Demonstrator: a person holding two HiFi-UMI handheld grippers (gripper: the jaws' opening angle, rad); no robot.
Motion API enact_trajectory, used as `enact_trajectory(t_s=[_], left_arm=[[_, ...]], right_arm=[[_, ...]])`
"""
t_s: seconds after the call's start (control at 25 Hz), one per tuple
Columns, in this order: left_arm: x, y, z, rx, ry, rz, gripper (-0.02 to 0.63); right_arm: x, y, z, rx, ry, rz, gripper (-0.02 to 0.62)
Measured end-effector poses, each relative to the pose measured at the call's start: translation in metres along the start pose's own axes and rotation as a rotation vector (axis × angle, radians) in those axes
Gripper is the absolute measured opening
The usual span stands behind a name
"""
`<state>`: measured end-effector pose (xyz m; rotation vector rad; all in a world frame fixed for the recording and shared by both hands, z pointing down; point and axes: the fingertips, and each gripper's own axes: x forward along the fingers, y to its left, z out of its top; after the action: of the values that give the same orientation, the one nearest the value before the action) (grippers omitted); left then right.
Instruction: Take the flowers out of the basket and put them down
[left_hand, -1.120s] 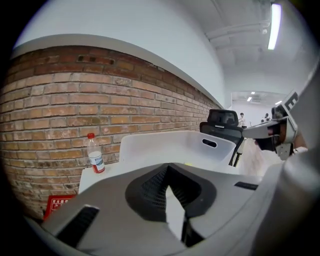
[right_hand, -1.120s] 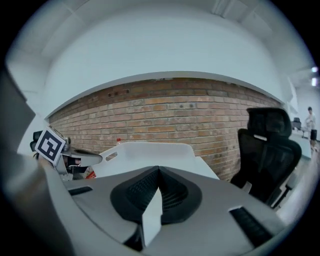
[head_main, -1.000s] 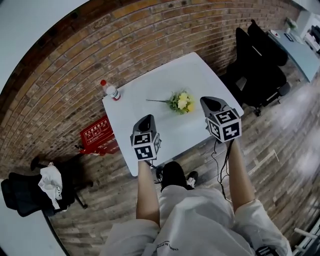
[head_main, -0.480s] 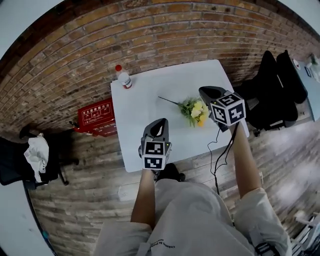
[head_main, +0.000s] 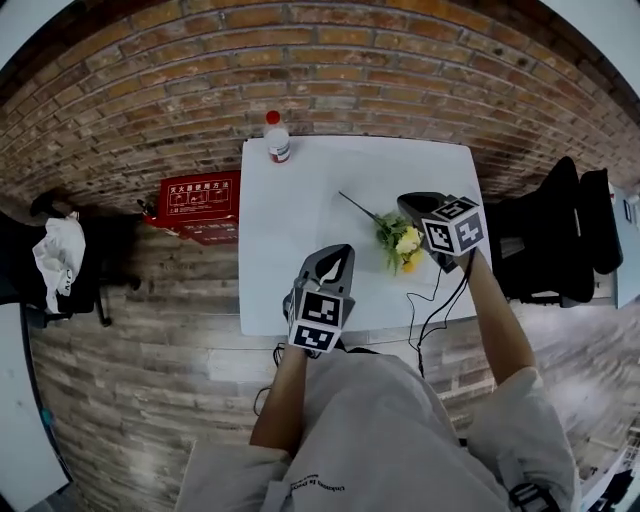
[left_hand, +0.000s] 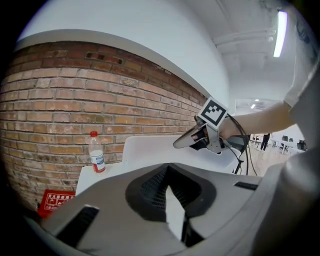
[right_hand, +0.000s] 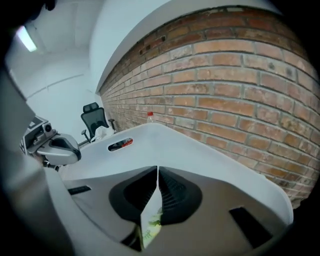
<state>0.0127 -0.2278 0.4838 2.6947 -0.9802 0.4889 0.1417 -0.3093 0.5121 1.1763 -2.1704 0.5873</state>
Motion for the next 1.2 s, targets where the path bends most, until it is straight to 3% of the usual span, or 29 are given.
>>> enact_trajectory(t_s=[0.2,0.32,0.4,0.56,0.68,0.88,1.0,1.2], left_arm=[[-0.004,0.000,0.001,-0.016,0.008,0.012,0.025],[-0.006,0.002,0.002,0.001,0.021,0.032,0.025],[-0.007,0.004,0.001,0.002,0.021,0.063,0.025],[-0.007,0.006,-0.003,-0.048,0.012,0.111,0.025],[-0.007,0.006,-0.002,-0.045,0.003,0.103,0.025],[-0.006,0.005,-0.009,-0.042,0.002,0.094,0.025],[-0.004,0.006,-0.010,-0.050,-0.020,0.091,0.025],[-0.005,0.005,-0.008,-0.058,-0.043,0.065,0.025]], right_arm=[[0.028,-0.001,-0.016,-0.049,0.187,0.072,0.037],[0.042,0.000,-0.026,0.098,0.281,0.151,0.067],[0.048,0.000,-0.030,0.132,0.322,0.178,0.077],[0.064,-0.004,-0.045,0.052,0.422,0.186,0.079],[0.080,0.004,-0.060,0.024,0.490,0.226,0.144],[0.110,0.008,-0.084,-0.039,0.586,0.228,0.149],[0.123,0.008,-0.092,-0.070,0.638,0.241,0.249],[0.137,-0.005,-0.101,-0.136,0.672,0.163,0.253]])
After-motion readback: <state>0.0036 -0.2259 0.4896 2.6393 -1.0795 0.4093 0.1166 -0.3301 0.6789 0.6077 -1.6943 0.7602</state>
